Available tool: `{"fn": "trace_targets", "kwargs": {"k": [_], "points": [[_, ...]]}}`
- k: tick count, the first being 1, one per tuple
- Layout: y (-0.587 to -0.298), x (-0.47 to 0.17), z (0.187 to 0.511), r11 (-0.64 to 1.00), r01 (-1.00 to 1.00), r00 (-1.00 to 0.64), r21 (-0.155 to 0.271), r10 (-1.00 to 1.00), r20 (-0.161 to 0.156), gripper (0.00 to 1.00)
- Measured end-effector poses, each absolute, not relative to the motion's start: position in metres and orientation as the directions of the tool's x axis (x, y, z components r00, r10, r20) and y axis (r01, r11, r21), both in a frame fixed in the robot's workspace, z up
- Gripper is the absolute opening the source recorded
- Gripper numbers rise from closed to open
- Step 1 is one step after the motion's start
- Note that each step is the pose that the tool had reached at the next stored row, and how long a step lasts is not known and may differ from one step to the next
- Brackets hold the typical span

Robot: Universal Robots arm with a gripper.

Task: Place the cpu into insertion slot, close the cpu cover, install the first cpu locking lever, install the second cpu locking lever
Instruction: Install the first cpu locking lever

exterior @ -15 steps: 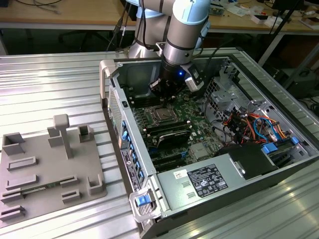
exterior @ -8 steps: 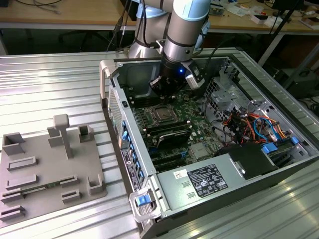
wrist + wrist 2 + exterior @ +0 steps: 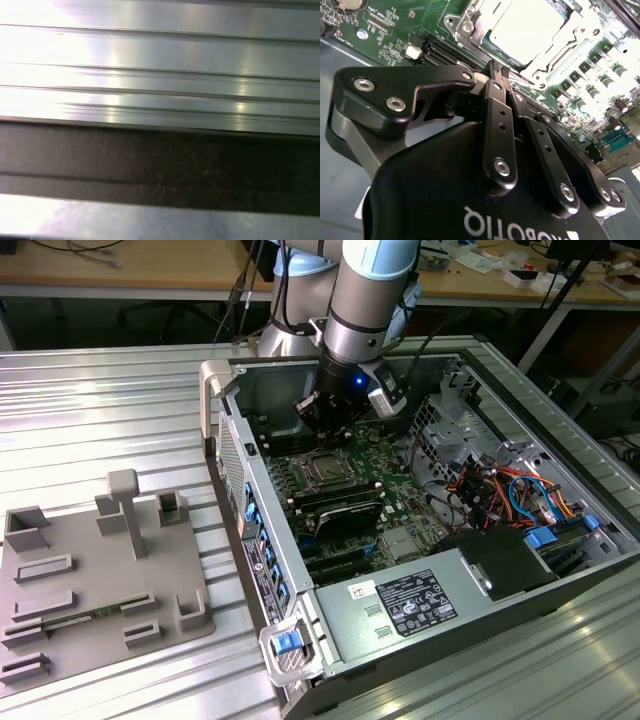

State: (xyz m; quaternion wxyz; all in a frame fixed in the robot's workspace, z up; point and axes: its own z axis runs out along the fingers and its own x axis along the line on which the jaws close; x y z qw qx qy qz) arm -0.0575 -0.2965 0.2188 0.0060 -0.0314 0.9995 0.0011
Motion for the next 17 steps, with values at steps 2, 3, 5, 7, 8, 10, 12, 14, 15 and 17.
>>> {"fn": "trace_targets", "kwargs": {"k": [2,3,5,7,8,10,12,14,15,17], "points": [[-0.2959,-0.0579,0.2188,0.998,-0.063,-0.998,0.005,-0.063,-0.012,0.11],[-0.2955,-0.058,0.2189,0.998,-0.063,-0.998,0.006,-0.063,-0.012,0.11],[-0.2944,-0.058,0.2189,0.998,-0.063,-0.998,0.01,-0.063,-0.012,0.11],[-0.2932,-0.058,0.2189,0.998,-0.063,-0.998,0.013,-0.063,-0.013,0.11],[-0.2929,-0.0575,0.2188,0.998,-0.063,-0.998,0.014,-0.063,-0.013,0.11],[-0.2928,-0.0556,0.2184,0.998,-0.063,-0.998,0.014,-0.063,-0.013,0.11],[-0.2929,-0.0523,0.2177,0.998,-0.063,-0.998,0.014,-0.063,-0.013,0.11],[-0.2928,-0.0511,0.2165,0.998,-0.063,-0.998,0.014,-0.063,-0.013,0.11],[-0.2928,-0.0505,0.2159,0.998,-0.063,-0.998,0.013,-0.063,-0.013,0.11],[-0.2928,-0.0491,0.215,0.998,-0.063,-0.998,0.013,-0.063,-0.013,0.11]]}}
